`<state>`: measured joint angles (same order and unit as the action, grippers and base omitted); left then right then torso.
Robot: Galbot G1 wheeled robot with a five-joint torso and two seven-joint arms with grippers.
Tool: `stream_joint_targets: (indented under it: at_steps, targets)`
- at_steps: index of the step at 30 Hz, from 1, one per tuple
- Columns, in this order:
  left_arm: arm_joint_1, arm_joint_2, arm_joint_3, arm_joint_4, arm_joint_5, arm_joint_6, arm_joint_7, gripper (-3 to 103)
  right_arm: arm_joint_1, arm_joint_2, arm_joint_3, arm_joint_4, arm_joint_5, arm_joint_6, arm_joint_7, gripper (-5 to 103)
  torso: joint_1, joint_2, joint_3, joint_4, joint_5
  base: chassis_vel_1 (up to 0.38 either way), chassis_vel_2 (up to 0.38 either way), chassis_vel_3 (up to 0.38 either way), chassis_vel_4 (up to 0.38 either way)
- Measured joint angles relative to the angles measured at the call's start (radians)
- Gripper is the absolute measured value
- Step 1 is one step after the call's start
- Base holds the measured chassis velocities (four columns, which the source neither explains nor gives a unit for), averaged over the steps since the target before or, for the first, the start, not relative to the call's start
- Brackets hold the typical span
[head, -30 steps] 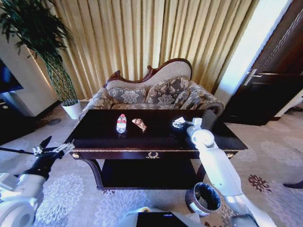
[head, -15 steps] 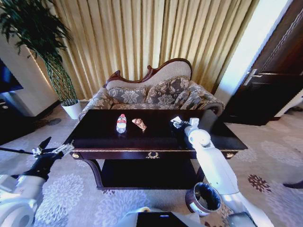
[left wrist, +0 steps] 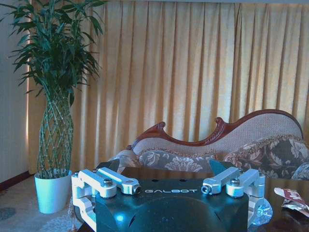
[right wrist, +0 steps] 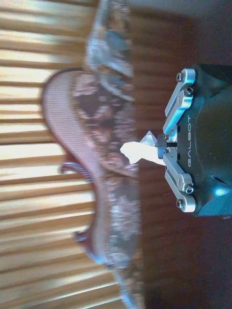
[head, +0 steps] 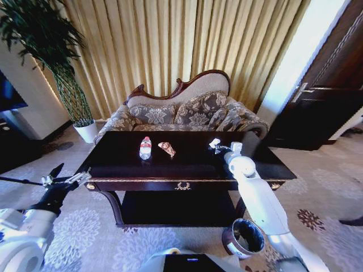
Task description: Move to the front of the table and place the trash on the table into the trash bin.
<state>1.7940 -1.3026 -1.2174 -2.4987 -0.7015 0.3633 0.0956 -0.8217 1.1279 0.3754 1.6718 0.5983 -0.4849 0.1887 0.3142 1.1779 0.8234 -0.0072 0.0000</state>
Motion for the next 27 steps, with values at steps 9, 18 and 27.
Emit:
stream_joint_targets:
  at_steps: [9,18,27]
  targets:
    - [-0.007,-0.005,0.001,0.0,-0.002,-0.009,0.0,100,-0.14,-0.014,0.084,0.184,-0.013,0.118,-0.033,0,0.0,0.0,0.0,-0.0004,0.0001,0.0,0.0,0.0,0.0]
    - [-0.009,-0.018,-0.004,0.006,-0.003,-0.027,0.009,100,-0.392,-0.028,0.255,0.419,-0.012,0.151,-0.078,0,0.0,0.0,0.0,-0.0006,-0.0001,0.0,0.0,0.0,0.0]
    - [-0.02,-0.005,-0.009,0.009,-0.003,-0.03,0.021,100,-0.606,0.04,0.347,0.536,-0.087,0.213,-0.11,0,0.0,0.0,0.0,-0.0006,-0.0001,0.0,0.0,0.0,0.0]
